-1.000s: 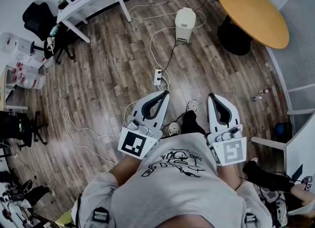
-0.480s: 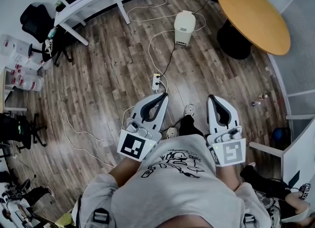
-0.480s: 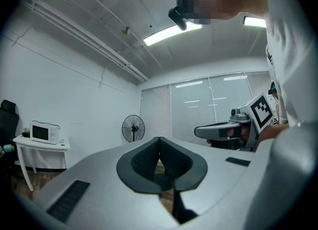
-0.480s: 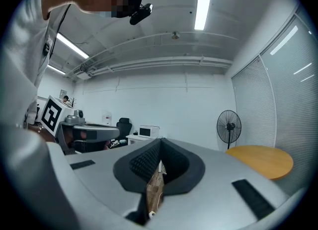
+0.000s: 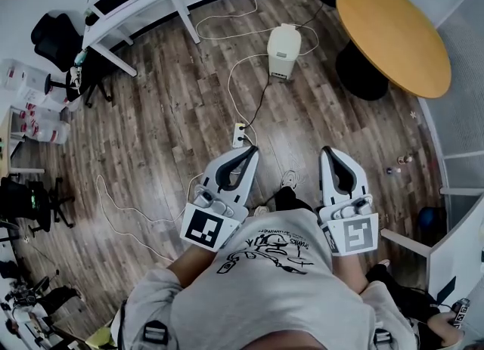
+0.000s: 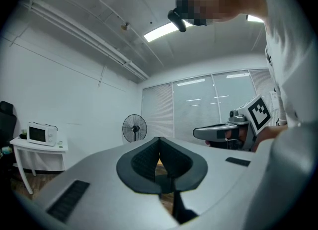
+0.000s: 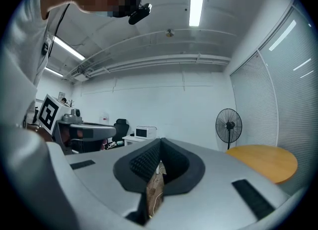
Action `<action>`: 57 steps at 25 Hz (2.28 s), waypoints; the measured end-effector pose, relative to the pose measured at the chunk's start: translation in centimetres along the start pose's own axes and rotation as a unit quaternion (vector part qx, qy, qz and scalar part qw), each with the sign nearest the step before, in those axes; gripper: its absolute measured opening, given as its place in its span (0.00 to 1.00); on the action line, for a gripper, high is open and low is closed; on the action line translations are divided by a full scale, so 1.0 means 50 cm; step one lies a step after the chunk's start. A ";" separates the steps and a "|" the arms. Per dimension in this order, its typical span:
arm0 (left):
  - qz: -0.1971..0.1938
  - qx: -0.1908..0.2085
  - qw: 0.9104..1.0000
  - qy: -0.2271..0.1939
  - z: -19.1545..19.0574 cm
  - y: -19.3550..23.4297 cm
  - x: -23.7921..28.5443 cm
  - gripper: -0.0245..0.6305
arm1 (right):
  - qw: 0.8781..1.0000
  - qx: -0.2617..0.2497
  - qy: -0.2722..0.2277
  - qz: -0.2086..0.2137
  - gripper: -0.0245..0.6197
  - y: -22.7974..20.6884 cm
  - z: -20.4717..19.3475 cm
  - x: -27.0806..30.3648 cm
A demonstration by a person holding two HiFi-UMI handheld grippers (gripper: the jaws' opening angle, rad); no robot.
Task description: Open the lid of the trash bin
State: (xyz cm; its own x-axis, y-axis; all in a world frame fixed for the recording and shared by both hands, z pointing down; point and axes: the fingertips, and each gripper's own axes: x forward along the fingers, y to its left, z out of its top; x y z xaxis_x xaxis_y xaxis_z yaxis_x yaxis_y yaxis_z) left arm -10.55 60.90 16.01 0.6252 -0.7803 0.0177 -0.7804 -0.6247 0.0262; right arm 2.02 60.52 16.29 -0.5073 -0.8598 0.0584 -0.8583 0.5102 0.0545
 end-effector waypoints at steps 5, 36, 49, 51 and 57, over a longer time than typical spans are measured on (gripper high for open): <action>0.000 0.005 1.000 0.001 0.018 0.005 0.086 0.06 | 1.000 0.004 0.001 -0.004 0.05 -0.084 0.006 0.034; -0.001 0.012 1.000 0.020 0.011 0.006 0.402 0.06 | 1.000 0.027 0.009 0.007 0.05 -0.360 -0.025 0.149; 0.007 0.013 1.000 0.012 0.016 0.138 0.489 0.06 | 1.000 0.022 0.006 0.010 0.05 -0.399 -0.014 0.296; 0.010 0.013 1.000 0.011 0.017 0.162 0.507 0.06 | 1.000 0.022 0.008 0.012 0.05 -0.407 -0.015 0.323; 0.019 0.007 1.000 0.006 0.027 0.253 0.551 0.06 | 0.999 0.019 0.015 0.020 0.05 -0.419 -0.007 0.427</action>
State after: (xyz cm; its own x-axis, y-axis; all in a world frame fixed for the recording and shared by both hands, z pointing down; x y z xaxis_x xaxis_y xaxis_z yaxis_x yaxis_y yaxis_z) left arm -3.21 31.46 15.45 0.5948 -0.8033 0.0310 -0.8038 -0.5948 0.0109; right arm 9.19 31.50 16.76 -0.5397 -0.8371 0.0897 -0.8397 0.5428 0.0133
